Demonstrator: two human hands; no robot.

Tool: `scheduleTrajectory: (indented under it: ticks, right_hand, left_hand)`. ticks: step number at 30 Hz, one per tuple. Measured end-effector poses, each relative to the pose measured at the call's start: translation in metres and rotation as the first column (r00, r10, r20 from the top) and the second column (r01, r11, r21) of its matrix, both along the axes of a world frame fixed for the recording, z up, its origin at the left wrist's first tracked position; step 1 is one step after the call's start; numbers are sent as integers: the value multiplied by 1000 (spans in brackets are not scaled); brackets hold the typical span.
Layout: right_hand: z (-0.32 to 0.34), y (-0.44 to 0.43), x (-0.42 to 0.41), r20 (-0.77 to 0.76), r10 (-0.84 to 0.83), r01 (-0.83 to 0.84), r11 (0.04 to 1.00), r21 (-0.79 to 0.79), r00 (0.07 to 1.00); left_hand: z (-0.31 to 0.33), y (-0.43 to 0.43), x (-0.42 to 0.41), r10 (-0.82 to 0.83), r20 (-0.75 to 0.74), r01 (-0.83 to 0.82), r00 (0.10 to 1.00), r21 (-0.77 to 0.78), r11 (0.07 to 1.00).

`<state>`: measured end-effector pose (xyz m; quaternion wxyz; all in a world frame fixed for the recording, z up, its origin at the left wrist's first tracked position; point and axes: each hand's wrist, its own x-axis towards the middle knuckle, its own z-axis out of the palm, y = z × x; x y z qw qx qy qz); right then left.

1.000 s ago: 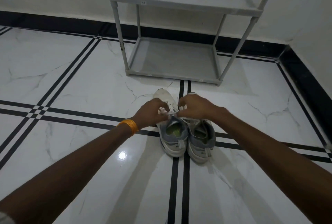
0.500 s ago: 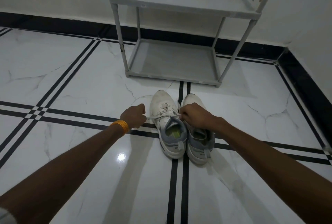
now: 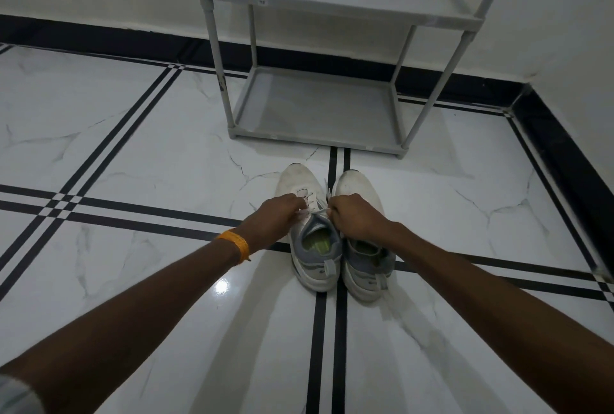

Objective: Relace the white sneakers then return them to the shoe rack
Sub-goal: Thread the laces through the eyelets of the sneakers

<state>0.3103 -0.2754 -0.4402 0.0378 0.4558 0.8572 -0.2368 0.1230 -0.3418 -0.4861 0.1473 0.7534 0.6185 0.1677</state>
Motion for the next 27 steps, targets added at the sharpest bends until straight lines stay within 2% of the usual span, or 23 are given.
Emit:
scheduleTrajectory:
  ticks: [2,4,11,19,22,24,27]
  right_hand:
    - [-1,-2,-1,12,9,-9,1000,14,1000]
    - [-2,-4,0,35,18,-19,998,52,999]
    - [-10,-5,-2,68,-17,6,987,162,998]
    - [-11,-9,2,-25,-76,78,991,105,997]
    - [-9,-13,0,-59,-100,103,993,53,993]
    - [-10,-18,-7,-99,-103,103,995,-4,990]
    - [-17,-29,-24,-136,-82,77,996,-42,987]
  left_hand:
    - [1,-6,-1,-52,-157,66,986,88,994]
    - [4,-9,-3,-81,-247,120,966,145,982]
    - [8,-12,-8,-124,-333,163,935,92,982]
    - [4,-9,-2,21,-230,-12,973,41,999]
    - [2,-14,-2,157,-39,-158,987,-29,987]
    - [1,-19,-2,184,50,-180,982,-73,981]
    - [-2,-24,-6,178,-6,-178,984,-83,981]
